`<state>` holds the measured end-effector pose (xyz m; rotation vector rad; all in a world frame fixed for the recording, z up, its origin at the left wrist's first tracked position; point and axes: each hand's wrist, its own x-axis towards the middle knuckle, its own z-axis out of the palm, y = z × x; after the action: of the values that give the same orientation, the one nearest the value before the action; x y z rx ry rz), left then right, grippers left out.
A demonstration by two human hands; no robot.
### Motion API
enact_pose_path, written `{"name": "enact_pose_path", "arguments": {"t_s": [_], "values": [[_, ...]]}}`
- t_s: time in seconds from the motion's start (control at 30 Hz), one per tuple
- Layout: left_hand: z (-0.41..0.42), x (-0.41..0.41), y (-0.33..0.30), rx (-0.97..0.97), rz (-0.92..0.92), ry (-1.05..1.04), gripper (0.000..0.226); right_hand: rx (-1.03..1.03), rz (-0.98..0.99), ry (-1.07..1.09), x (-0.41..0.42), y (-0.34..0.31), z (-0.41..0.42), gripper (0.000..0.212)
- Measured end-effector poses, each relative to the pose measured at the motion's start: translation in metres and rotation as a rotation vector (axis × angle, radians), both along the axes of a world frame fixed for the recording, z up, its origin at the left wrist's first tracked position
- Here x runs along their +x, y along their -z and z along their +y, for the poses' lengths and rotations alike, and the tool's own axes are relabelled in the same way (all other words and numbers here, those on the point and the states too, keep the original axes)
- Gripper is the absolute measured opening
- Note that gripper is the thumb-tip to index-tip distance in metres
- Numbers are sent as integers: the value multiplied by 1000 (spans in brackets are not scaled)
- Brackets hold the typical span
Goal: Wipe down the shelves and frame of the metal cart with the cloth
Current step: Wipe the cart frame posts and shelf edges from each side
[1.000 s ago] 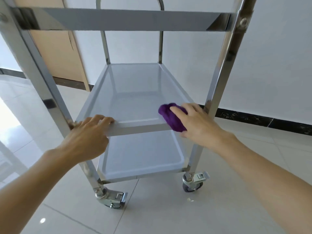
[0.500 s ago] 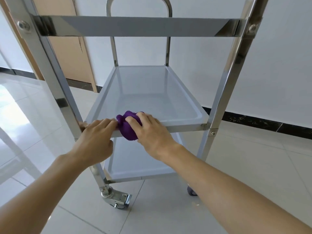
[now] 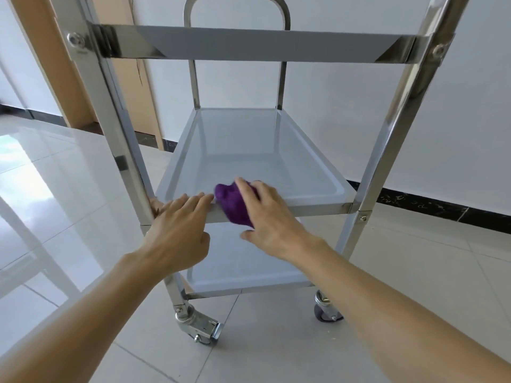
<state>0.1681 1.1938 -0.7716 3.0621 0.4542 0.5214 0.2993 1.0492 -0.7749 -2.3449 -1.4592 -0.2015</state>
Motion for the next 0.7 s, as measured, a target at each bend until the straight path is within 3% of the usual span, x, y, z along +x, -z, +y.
{"name": "enact_pose_path", "arguments": {"t_s": [0.13,0.23,0.3,0.37,0.47,0.57,0.7], "values": [[-6,5,-9,-261,-139,59,82,51,413,-115,-4,-18,9,108],[-22,16,-12,-87,-163,201,65,154,582,-89,14,-28,-16,85],[-32,23,-13,-87,-122,173,57,213,604,-1,29,-26,-34,60],[-40,31,-14,-150,-116,85,56,197,460,61,38,-19,-46,43],[-51,41,-7,16,-37,35,67,98,160,49,40,0,-51,40],[-45,41,3,123,-10,16,78,176,17,76,37,12,-52,38],[-17,27,6,101,-42,69,77,201,-68,85,36,18,-52,35]]}}
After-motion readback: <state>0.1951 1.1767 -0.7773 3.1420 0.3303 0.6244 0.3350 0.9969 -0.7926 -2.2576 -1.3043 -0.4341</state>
